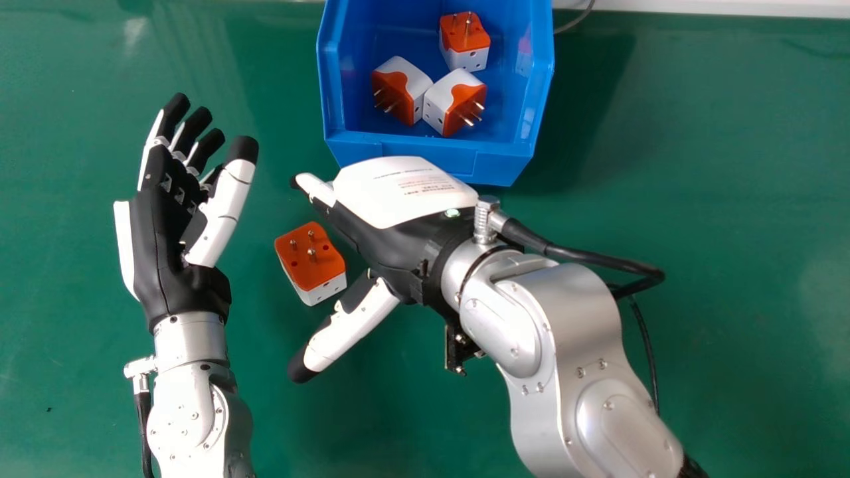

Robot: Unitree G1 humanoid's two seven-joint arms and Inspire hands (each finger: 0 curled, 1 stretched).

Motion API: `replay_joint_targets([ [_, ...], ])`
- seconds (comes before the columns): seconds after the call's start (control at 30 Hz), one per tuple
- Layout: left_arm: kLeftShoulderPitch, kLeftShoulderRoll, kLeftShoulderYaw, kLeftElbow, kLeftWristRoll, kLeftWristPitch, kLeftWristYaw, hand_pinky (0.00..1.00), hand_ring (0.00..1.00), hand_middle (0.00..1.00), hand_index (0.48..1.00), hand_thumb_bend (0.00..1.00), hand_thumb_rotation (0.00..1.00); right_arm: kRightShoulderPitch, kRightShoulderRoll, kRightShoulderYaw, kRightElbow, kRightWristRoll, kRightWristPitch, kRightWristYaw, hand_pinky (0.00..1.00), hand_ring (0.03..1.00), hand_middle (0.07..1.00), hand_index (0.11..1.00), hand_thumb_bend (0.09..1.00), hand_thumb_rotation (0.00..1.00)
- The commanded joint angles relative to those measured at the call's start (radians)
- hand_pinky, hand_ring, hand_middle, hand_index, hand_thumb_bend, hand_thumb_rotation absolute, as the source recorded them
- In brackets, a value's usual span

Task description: Pick all objects and put in blue box

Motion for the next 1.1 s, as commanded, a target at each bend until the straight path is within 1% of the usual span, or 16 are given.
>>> replay_joint_targets([
  [0.0, -0.022, -0.006, 0.009, -0.016, -0.005, -0.005, 0.01, 0.75, 0.84, 0.86, 0.858, 0.67, 0.55, -0.024, 0.018, 0.004, 0.002, -0.009, -0.001, -0.031, 0.68, 0.885, 0.944, 0.976, 0.95, 0.53],
  [0.03, -0.024, -0.007, 0.012, -0.014, -0.004, -0.006, 0.014, 0.75, 0.83, 0.85, 0.854, 0.66, 0.63, -0.027, 0.019, 0.004, 0.007, -0.009, -0.002, -0.036, 0.67, 0.881, 0.945, 0.974, 0.949, 0.52],
  [0.07, -0.025, -0.009, 0.015, -0.014, -0.002, -0.005, 0.017, 0.75, 0.83, 0.85, 0.854, 0.66, 0.63, -0.029, 0.021, 0.003, 0.013, -0.006, -0.001, -0.04, 0.67, 0.881, 0.945, 0.974, 0.949, 0.52],
  [0.1, -0.026, -0.009, 0.016, -0.013, 0.0, -0.005, 0.019, 0.74, 0.83, 0.85, 0.85, 0.66, 0.71, -0.032, 0.023, 0.002, 0.018, -0.004, 0.001, -0.046, 0.66, 0.876, 0.944, 0.97, 0.946, 0.51],
  [0.2, -0.029, -0.009, 0.017, -0.009, -0.003, -0.007, 0.019, 0.74, 0.83, 0.85, 0.85, 0.66, 0.71, -0.037, 0.028, -0.005, 0.029, 0.005, 0.001, -0.062, 0.66, 0.876, 0.944, 0.97, 0.946, 0.51],
  [0.23, -0.028, -0.01, 0.017, -0.009, -0.004, -0.007, 0.02, 0.74, 0.83, 0.85, 0.847, 0.66, 0.77, -0.039, 0.028, -0.007, 0.034, 0.009, 0.0, -0.067, 0.66, 0.876, 0.946, 0.968, 0.941, 0.5],
  [0.3, -0.028, -0.01, 0.018, -0.01, -0.003, -0.006, 0.024, 0.74, 0.83, 0.85, 0.847, 0.66, 0.77, -0.044, 0.029, -0.01, 0.045, 0.018, -0.002, -0.079, 0.66, 0.876, 0.946, 0.968, 0.941, 0.5],
  [0.33, -0.027, -0.011, 0.018, -0.011, -0.002, -0.005, 0.026, 0.74, 0.83, 0.84, 0.844, 0.66, 0.81, -0.047, 0.029, -0.01, 0.053, 0.018, -0.003, -0.09, 0.66, 0.879, 0.949, 0.965, 0.931, 0.49],
  [0.37, -0.027, -0.012, 0.018, -0.013, -0.001, -0.004, 0.027, 0.74, 0.83, 0.84, 0.844, 0.66, 0.81, -0.048, 0.029, -0.01, 0.061, 0.019, -0.006, -0.107, 0.66, 0.879, 0.949, 0.965, 0.931, 0.49],
  [0.4, -0.026, -0.012, 0.017, -0.014, -0.002, -0.003, 0.027, 0.74, 0.83, 0.84, 0.841, 0.67, 0.85, -0.05, 0.029, -0.009, 0.068, 0.02, -0.009, -0.122, 0.67, 0.883, 0.953, 0.964, 0.919, 0.48],
  [0.53, -0.026, -0.015, 0.018, -0.013, 0.0, -0.01, 0.03, 0.74, 0.83, 0.84, 0.84, 0.68, 0.88, -0.053, 0.033, -0.014, 0.092, 0.044, -0.019, -0.18, 0.66, 0.885, 0.954, 0.961, 0.909, 0.46],
  [0.63, -0.025, -0.015, 0.018, -0.016, 0.002, -0.008, 0.03, 0.74, 0.83, 0.84, 0.839, 0.68, 0.9, -0.063, 0.037, -0.018, 0.126, 0.074, -0.028, -0.226, 0.67, 0.89, 0.957, 0.959, 0.897, 0.45],
  [0.77, -0.02, -0.017, 0.015, -0.024, 0.007, -0.006, 0.034, 0.74, 0.83, 0.84, 0.838, 0.69, 0.94, -0.084, 0.04, -0.017, 0.179, 0.109, -0.041, -0.277, 0.68, 0.896, 0.959, 0.948, 0.882, 0.43],
  [0.87, -0.018, -0.016, 0.013, -0.027, 0.006, -0.006, 0.03, 0.74, 0.82, 0.84, 0.836, 0.7, 0.96, -0.096, 0.037, -0.018, 0.216, 0.149, -0.064, -0.319, 0.69, 0.899, 0.956, 0.937, 0.876, 0.41],
  [1.0, -0.015, -0.018, 0.012, -0.032, 0.007, -0.002, 0.034, 0.74, 0.82, 0.84, 0.835, 0.7, 0.97, -0.12, 0.017, -0.004, 0.27, 0.176, -0.112, -0.364, 0.69, 0.9, 0.954, 0.931, 0.871, 0.39],
  [1.07, -0.014, -0.02, 0.011, -0.033, 0.006, -0.004, 0.032, 0.74, 0.82, 0.84, 0.835, 0.7, 0.98, -0.128, 0.016, -0.004, 0.306, 0.2, -0.141, -0.39, 0.69, 0.902, 0.951, 0.926, 0.862, 0.38],
])
